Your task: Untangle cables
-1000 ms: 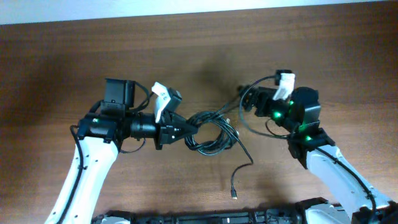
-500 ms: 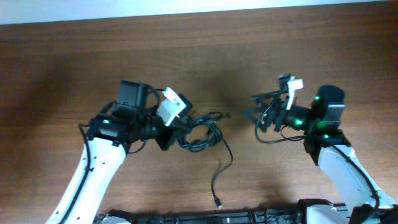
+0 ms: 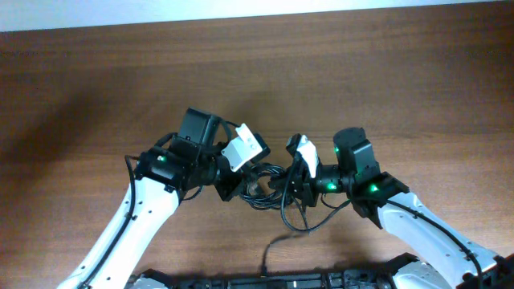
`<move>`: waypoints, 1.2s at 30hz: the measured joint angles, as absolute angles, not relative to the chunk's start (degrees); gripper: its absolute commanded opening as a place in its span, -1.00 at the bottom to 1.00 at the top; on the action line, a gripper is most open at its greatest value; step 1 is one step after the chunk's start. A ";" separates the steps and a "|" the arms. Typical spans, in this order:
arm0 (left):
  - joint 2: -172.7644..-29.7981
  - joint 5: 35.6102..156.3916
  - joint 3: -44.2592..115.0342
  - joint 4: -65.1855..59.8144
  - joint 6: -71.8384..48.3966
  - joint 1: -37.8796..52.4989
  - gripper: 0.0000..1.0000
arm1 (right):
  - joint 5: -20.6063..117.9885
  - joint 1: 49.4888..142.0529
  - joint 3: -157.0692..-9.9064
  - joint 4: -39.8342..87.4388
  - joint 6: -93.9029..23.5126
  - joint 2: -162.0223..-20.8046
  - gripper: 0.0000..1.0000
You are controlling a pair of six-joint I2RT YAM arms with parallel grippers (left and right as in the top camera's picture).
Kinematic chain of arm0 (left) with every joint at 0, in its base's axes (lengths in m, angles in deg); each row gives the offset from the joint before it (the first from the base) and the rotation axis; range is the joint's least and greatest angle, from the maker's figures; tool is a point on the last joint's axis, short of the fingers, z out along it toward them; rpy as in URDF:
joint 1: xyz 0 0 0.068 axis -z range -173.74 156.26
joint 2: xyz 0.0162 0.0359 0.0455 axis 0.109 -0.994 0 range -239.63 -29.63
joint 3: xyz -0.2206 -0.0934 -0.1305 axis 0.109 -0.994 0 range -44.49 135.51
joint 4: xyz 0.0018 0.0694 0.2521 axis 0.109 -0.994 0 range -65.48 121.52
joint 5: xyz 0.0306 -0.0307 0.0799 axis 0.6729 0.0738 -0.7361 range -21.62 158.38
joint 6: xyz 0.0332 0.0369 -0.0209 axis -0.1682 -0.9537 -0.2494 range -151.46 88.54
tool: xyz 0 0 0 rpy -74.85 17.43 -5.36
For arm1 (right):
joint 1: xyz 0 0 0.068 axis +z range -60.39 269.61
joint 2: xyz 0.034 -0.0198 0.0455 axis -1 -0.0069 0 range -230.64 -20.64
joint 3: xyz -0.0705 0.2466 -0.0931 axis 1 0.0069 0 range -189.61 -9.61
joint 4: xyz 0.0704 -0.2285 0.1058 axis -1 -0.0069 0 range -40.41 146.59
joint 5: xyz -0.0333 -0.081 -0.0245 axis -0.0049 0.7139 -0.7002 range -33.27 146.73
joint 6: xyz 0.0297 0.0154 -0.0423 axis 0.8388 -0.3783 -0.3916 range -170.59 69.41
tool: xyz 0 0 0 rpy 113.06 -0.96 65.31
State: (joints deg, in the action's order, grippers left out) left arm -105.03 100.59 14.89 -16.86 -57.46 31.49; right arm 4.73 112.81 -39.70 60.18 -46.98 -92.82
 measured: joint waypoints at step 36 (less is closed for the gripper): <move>-115.41 86.73 18.97 -16.88 29.95 35.06 -1.00 | 17.23 112.81 -39.33 63.81 -27.02 -93.04 -0.92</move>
State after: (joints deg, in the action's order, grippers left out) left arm -115.41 86.73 18.97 -16.88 29.95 35.06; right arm 17.23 112.81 -39.33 63.81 -27.02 -93.04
